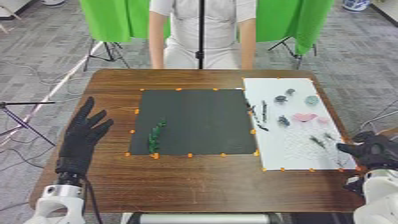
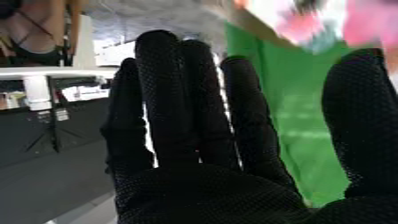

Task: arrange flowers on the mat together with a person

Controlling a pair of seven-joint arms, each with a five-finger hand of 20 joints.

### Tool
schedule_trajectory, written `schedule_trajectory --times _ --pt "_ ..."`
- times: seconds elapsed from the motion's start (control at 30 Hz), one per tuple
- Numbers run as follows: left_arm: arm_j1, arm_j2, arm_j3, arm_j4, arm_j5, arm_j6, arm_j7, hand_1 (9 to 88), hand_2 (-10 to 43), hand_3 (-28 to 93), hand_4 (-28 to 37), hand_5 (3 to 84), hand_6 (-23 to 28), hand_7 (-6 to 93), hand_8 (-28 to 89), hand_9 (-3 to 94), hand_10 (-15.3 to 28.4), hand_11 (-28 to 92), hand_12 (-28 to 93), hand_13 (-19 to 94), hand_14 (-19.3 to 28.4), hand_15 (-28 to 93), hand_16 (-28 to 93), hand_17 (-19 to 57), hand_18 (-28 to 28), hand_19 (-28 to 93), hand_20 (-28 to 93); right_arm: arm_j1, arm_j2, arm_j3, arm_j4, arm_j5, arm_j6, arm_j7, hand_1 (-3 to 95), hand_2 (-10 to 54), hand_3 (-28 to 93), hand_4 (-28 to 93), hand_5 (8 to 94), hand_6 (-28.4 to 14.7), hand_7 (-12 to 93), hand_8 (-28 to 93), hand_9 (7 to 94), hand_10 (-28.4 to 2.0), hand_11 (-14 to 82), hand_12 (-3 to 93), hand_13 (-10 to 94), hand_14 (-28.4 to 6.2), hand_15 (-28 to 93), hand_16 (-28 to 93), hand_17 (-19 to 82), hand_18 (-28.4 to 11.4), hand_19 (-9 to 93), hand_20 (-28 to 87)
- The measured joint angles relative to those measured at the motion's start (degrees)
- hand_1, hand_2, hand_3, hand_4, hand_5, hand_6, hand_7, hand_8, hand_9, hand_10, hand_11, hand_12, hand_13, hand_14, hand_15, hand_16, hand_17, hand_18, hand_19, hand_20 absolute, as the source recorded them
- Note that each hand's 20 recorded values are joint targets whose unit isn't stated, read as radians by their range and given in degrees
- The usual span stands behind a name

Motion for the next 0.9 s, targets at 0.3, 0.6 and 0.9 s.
schedule_trajectory --times 0.3,0.6,0.9 --pt "-0.03 0.24 -0.02 -0.07 0.0 0.01 0.05 21.6 3.9 76 -28.2 23.3 -4.1 12.3 -10 28.7 12.5 10 13 24 19.2 23 0 -10.2 26.8 48 0 3.02 0.8 -5.05 3.39 -1.93 -1.86 0.03 32.7 -4.5 65 -23 61.0 1.5 19 -13 64.1 -13.5 30.6 16.7 59 -11.2 64 13 21 -23.4 69 33" --pt "0.07 0.4 -0.21 -0.07 0.0 -0.01 -0.19 21.8 3.9 76 -28.3 23.0 -3.9 12.5 -10 28.7 12.5 10 13 24 19.3 23 0 -10.2 26.7 48 0 4.06 2.84 -7.5 4.43 -6.13 -2.71 -0.12 51.7 -7.4 56 -26 80.1 4.7 19 -2 76.6 -8.7 29.8 20.0 66 -6.3 64 17 24 -20.7 68 35" --pt "0.16 0.4 -0.46 -0.14 0.0 -0.04 -0.53 21.8 3.8 76 -28.2 22.8 -3.6 12.5 -10 28.7 12.5 10 12 24 19.2 23 0 -10.1 26.7 48 0 6.22 3.32 -9.47 5.41 -6.94 -2.3 -0.26 54.1 -7.6 57 -27 82.2 4.8 20 -1 80.8 -7.5 29.7 27.0 68 -4.8 65 18 24 -19.7 69 35"
